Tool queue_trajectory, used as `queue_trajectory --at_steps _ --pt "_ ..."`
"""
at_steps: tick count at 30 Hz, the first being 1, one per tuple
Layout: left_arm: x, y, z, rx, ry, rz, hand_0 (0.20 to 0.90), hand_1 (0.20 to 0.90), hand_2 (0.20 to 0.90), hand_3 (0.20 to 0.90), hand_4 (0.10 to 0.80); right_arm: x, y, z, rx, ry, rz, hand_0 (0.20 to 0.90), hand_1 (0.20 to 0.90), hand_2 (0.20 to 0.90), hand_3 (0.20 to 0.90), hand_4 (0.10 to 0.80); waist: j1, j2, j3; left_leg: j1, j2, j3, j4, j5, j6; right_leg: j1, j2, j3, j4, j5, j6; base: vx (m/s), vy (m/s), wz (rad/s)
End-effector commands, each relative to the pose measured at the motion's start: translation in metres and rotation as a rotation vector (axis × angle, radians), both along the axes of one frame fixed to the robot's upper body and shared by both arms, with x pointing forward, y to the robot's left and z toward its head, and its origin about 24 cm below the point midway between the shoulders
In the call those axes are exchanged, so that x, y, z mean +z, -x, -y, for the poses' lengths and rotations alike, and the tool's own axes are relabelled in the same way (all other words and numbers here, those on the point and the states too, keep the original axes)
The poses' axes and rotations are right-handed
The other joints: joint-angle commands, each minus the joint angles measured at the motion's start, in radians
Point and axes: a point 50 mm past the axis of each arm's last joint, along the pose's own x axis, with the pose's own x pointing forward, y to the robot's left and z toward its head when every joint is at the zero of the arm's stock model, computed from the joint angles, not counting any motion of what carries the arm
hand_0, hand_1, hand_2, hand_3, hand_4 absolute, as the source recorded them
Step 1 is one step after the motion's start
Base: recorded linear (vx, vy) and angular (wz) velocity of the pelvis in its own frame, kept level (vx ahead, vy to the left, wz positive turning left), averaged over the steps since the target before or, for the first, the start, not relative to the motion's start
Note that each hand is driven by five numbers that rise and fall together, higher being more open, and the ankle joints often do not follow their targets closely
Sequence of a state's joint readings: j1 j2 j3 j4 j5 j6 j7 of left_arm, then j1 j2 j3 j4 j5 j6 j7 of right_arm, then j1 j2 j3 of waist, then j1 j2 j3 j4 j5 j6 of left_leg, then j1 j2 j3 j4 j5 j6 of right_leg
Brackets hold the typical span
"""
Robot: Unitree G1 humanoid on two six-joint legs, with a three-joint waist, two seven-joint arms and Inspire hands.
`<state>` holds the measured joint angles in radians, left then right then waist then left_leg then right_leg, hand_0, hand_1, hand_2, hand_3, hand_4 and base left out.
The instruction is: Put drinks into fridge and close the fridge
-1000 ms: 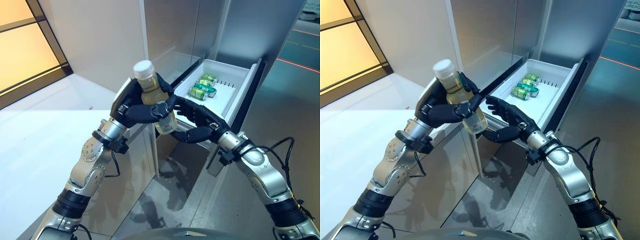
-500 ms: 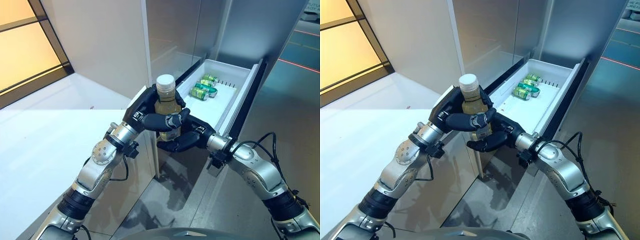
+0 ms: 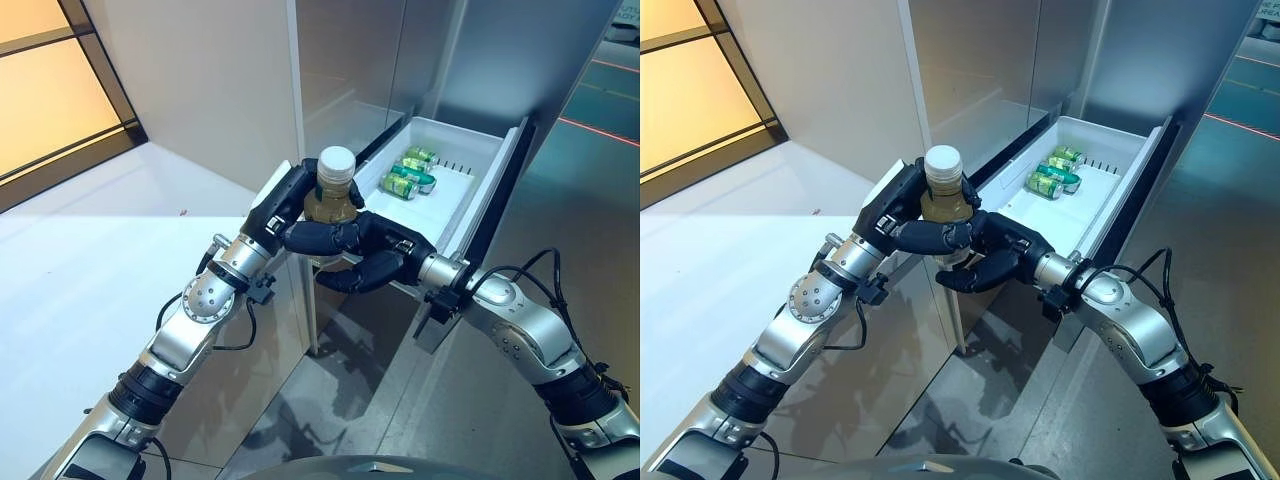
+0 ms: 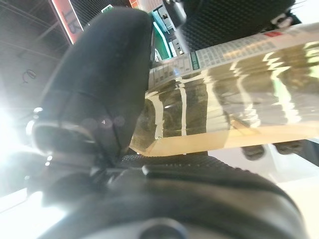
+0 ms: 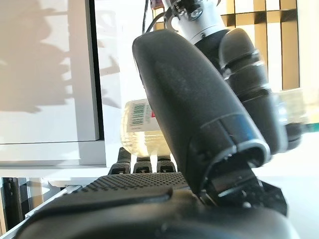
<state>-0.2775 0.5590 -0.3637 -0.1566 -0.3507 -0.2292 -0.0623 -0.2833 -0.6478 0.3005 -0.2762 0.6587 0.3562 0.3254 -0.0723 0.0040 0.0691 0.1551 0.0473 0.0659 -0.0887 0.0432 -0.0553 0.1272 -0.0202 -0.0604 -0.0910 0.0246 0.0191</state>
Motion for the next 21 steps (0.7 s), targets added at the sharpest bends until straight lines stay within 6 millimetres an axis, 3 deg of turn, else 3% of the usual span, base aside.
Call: queue_trajectory --at_steps 1,14,21 --pt "0.066 -0.009 -0.002 0.006 0.166 0.311 0.3 0.3 0.3 0.2 0.1 0.064 -0.002 -0.018 0.107 -0.241 0.239 0.3 0.3 0.3 0.2 0.1 0.0 -0.051 -0.086 -0.035 -0.068 0.004 0.001 -0.033 0.076 -0.021 0.008 0.028 0.035 0.012 0.026 0.0 0.0 0.0" --pt "0.06 -0.006 0.007 -0.059 0.319 0.252 0.3 0.3 0.3 0.2 0.1 0.062 -0.009 -0.017 0.012 -0.28 0.232 0.3 0.3 0.3 0.2 0.1 0.005 -0.054 -0.077 -0.037 -0.066 -0.003 0.001 -0.033 0.075 -0.02 0.01 0.027 0.03 0.013 0.024 0.0 0.0 0.0" --pt "0.068 0.004 0.017 -0.138 0.413 0.294 0.3 0.3 0.3 0.2 0.1 0.058 -0.014 -0.018 -0.036 -0.274 0.213 0.3 0.3 0.3 0.2 0.1 0.006 -0.059 -0.073 -0.037 -0.065 -0.009 0.001 -0.033 0.074 -0.018 0.012 0.027 0.028 0.013 0.021 0.0 0.0 0.0"
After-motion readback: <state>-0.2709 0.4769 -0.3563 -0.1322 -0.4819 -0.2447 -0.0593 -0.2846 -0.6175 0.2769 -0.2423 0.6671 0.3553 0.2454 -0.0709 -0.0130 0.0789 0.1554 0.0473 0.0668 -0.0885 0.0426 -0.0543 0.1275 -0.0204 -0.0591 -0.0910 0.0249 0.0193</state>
